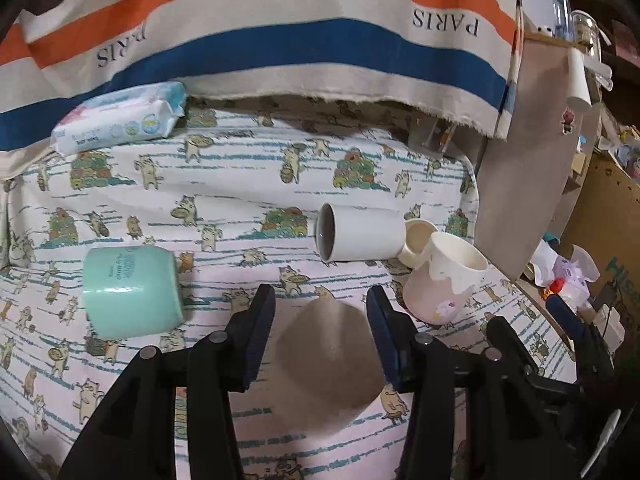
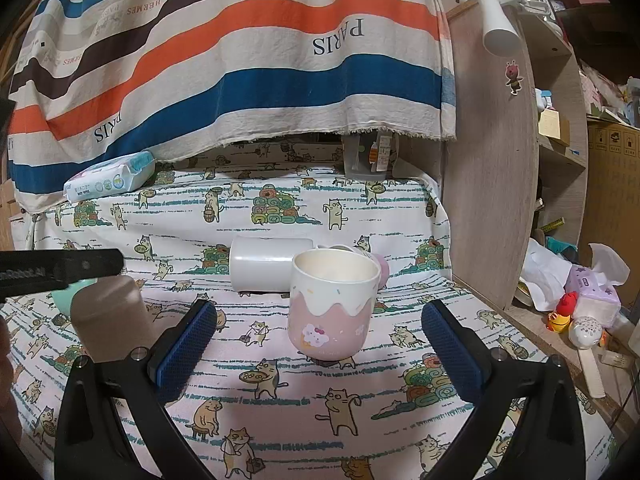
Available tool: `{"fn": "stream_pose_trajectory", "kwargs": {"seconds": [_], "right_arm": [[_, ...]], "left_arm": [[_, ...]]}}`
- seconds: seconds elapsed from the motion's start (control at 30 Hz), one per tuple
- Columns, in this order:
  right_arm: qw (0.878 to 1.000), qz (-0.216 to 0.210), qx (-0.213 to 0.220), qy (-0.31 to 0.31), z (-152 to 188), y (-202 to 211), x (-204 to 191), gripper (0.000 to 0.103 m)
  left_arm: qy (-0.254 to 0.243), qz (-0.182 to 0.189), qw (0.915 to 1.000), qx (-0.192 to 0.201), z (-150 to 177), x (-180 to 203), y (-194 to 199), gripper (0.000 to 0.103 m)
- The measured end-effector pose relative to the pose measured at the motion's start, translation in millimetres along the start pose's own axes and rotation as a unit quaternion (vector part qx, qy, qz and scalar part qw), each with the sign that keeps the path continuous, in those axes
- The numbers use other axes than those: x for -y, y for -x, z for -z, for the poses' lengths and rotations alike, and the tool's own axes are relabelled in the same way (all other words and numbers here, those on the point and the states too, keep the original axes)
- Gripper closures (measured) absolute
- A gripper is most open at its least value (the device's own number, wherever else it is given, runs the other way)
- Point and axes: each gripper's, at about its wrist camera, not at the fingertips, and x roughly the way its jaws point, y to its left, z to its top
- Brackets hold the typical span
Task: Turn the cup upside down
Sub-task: 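Set the beige cup down upside down and open the left gripper, then withdraw the left gripper from the upside-down beige cup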
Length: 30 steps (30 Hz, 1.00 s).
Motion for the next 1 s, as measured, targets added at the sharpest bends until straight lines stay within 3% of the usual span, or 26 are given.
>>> {"fn": "stream_pose_trajectory", "kwargs": {"seconds": [0.33,0.6,0.87,0.93,1.0], "right_arm": [[1.0,0.001,0.0,-0.001,0.3,0.5,-0.9,0.0],[1.0,-0.003,0.0,0.001,0.4,0.7,-1.9,0.0],[1.0,-0.005,0.0,0.003,0.3,0.8,-3.9,0.0],[1.0,-0.005,0.0,0.003,0.3,0.8,-3.4,0.0],[1.0,-0.006,0.0,0.003,0.4,0.8,-3.5,0.0]], "left_arm": [[-0.005,-0.016,0.9997,0.02,6.5,-16.8,15.9,0.056],[-0.033,-0.036,0.9947,0.091,25.3,-27.4,42.3,0.055],[-0.026,-0.057,0.992,0.11,46.7,-45.9,52.9,0.025],[-0.032,-0.058,0.991,0.117,51.3,-48.0,54.7,0.008],[-0.029,-0.049,0.991,0.121,54.9,-51.2,56.4,0.0]]}}
